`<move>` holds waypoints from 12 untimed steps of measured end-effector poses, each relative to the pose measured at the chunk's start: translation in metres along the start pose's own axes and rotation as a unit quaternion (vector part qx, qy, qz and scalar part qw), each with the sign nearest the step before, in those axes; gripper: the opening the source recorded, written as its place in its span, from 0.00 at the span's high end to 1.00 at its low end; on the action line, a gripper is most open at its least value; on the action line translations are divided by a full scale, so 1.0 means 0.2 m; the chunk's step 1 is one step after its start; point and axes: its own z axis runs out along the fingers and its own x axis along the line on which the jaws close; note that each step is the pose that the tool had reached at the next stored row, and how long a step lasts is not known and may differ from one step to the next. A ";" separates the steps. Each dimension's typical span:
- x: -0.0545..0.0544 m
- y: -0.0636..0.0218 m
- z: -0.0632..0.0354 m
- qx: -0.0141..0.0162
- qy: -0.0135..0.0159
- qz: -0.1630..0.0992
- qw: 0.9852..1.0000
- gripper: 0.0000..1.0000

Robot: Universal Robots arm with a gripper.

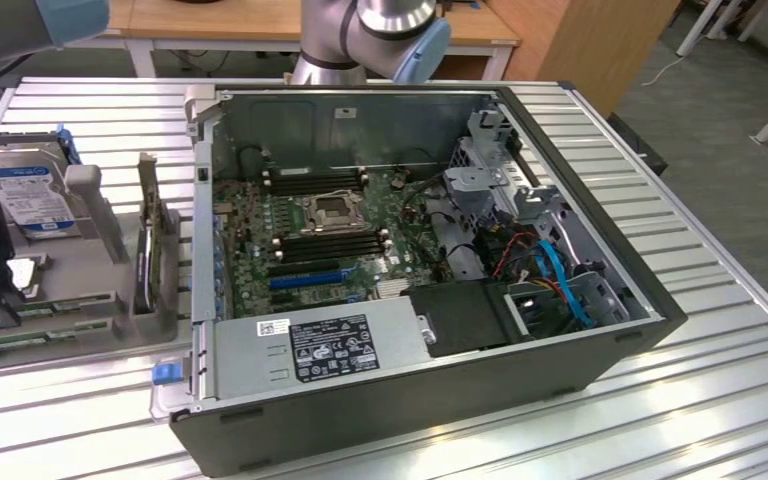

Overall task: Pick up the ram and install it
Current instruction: 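Pick up the ram and move it above insertion slot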

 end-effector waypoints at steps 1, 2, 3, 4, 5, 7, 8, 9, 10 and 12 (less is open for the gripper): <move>0.00 0.000 0.004 0.000 0.000 0.000 1.000 0.70; 0.00 0.000 0.008 0.000 0.000 0.000 1.000 0.70; 0.00 -0.001 0.012 0.000 0.000 0.000 1.000 0.70; 0.00 -0.001 0.016 0.000 0.000 0.000 1.000 0.70; 0.00 -0.001 0.020 0.000 0.000 0.000 1.000 0.70; 0.00 -0.001 0.028 0.000 0.000 0.000 1.000 0.70; 0.00 -0.001 0.031 0.000 0.000 0.000 1.000 0.70; 0.00 -0.001 0.034 0.000 0.000 0.000 1.000 0.70; 0.00 -0.001 0.037 0.000 0.000 0.000 1.000 0.70; 0.01 -0.002 0.044 0.000 0.000 0.000 1.000 0.70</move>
